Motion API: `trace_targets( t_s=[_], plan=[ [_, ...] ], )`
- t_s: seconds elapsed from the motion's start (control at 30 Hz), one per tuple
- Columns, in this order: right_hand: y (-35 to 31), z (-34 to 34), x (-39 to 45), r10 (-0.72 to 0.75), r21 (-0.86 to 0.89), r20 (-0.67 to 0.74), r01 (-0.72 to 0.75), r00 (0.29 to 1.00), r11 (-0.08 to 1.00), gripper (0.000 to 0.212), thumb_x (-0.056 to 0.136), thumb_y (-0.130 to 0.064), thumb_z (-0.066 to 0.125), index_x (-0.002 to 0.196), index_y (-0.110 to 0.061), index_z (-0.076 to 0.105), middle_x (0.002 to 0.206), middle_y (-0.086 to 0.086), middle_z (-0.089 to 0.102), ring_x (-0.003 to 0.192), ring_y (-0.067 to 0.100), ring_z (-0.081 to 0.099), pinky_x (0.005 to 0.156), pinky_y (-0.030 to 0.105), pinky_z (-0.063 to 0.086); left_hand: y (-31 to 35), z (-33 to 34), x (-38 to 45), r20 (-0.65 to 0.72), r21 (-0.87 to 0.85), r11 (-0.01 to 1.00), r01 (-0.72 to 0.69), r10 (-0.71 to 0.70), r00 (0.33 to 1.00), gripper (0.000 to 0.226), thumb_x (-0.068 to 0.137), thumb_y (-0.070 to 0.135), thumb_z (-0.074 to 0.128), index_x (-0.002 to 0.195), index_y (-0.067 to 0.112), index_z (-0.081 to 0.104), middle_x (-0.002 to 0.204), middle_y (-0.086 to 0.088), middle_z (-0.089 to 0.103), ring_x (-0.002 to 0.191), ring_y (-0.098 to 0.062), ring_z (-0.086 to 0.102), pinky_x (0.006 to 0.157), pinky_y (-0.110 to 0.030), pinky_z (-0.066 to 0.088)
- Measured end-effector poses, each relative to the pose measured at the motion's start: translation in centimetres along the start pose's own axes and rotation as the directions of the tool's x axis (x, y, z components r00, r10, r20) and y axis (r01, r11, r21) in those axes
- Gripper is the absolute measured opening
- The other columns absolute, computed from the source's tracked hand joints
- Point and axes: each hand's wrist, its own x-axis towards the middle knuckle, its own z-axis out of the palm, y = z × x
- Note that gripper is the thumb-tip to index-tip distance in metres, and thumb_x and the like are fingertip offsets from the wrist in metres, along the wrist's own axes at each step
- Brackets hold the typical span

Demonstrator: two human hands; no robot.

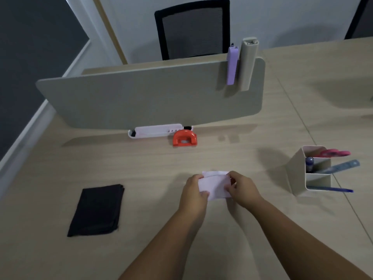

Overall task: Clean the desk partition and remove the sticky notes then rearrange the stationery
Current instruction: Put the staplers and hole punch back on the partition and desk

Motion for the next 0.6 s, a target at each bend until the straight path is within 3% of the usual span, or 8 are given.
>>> trace_targets(
  t_s=[0.1, 0.2, 0.3, 0.37, 0.43, 0.5, 0.6],
  plan=[
    [-0.3, 1.1, 0.0, 0.082, -0.008, 0.029, -0.082, 0.996, 0.997, 0.017, 0.081, -0.011, 0.059, 0.097, -0.012, 0.065, 0.073, -0.002, 0.060, 0.070, 0.020, 0.054, 0.055, 0.023, 0.036, -0.5, -0.1, 0.3, 0.055, 0.054, 0.999, -0.005, 0.002, 0.998, 0.057, 0.073, 0.017, 0.070, 0.128, 0.019, 0.053, 0.121, 0.001, 0.049, 0.109, -0.016, 0.052, 0.087, -0.024, 0.043],
    [-0.1, 1.9, 0.0, 0.105, -0.047, 0.004, -0.105, 0.994, 0.993, 0.015, 0.081, -0.011, 0.059, 0.094, -0.008, 0.066, 0.076, 0.000, 0.060, 0.073, 0.022, 0.054, 0.059, 0.025, 0.034, -0.9, -0.2, 0.6, 0.022, -0.056, 0.998, 0.005, -0.004, 1.000, 0.054, 0.074, 0.007, 0.065, 0.126, 0.019, 0.053, 0.122, 0.001, 0.049, 0.104, -0.012, 0.052, 0.080, -0.017, 0.039],
    [0.5, 1.8, 0.7, 0.095, -0.104, -0.092, -0.104, 0.991, 0.989, 0.018, 0.077, -0.014, 0.064, 0.093, -0.009, 0.069, 0.103, 0.008, 0.063, 0.089, 0.030, 0.058, 0.073, 0.026, 0.040, -1.2, -0.8, 1.5, 0.006, -0.170, 0.986, 0.001, 0.000, 1.000, 0.057, 0.074, -0.001, 0.061, 0.126, 0.020, 0.053, 0.124, -0.002, 0.055, 0.104, -0.017, 0.057, 0.078, -0.015, 0.042],
    [0.9, 1.7, 1.2, 0.066, -0.212, -0.061, -0.078, 0.996, 0.974, 0.028, 0.072, -0.022, 0.069, 0.098, -0.013, 0.068, 0.133, 0.007, 0.052, 0.111, 0.034, 0.052, 0.092, 0.032, 0.038, -1.1, -1.3, 2.6, 0.081, -0.092, 0.995, -0.029, 0.037, 0.996, 0.065, 0.073, 0.001, 0.067, 0.133, 0.018, 0.048, 0.130, -0.004, 0.049, 0.110, -0.020, 0.056, 0.086, -0.019, 0.042],
    [0.8, 1.6, 1.6, 0.043, -0.344, 0.053, -0.023, 0.998, 0.939, 0.032, 0.069, -0.033, 0.070, 0.098, -0.020, 0.066, 0.146, 0.001, 0.041, 0.120, 0.032, 0.045, 0.097, 0.034, 0.037, -1.1, -1.8, 3.7, 0.267, 0.071, 0.995, -0.066, 0.044, 0.963, 0.084, 0.070, 0.011, 0.078, 0.143, 0.017, 0.036, 0.136, -0.004, 0.032, 0.119, -0.021, 0.048, 0.095, -0.023, 0.042],
    [0.3, 1.4, 1.8, 0.043, -0.405, 0.135, 0.016, 0.990, 0.914, 0.029, 0.071, -0.033, 0.070, 0.096, -0.020, 0.065, 0.142, -0.001, 0.042, 0.117, 0.030, 0.044, 0.094, 0.033, 0.039, -1.1, -2.0, 4.8, 0.404, 0.213, 0.968, -0.134, 0.038, 0.914, 0.101, 0.065, 0.024, 0.084, 0.148, 0.019, 0.027, 0.137, -0.002, 0.023, 0.122, -0.022, 0.043, 0.102, -0.033, 0.043],
    [-0.5, 0.9, 2.1, 0.051, -0.407, 0.202, 0.037, 0.978, 0.913, 0.023, 0.071, -0.027, 0.072, 0.090, -0.021, 0.061, 0.128, 0.002, 0.045, 0.108, 0.028, 0.044, 0.091, 0.033, 0.044, -0.5, -2.3, 5.8, 0.420, 0.330, 0.924, -0.192, 0.038, 0.907, 0.098, 0.056, 0.033, 0.087, 0.138, 0.030, 0.033, 0.129, -0.001, 0.025, 0.116, -0.025, 0.038, 0.096, -0.042, 0.046]
  ],
)
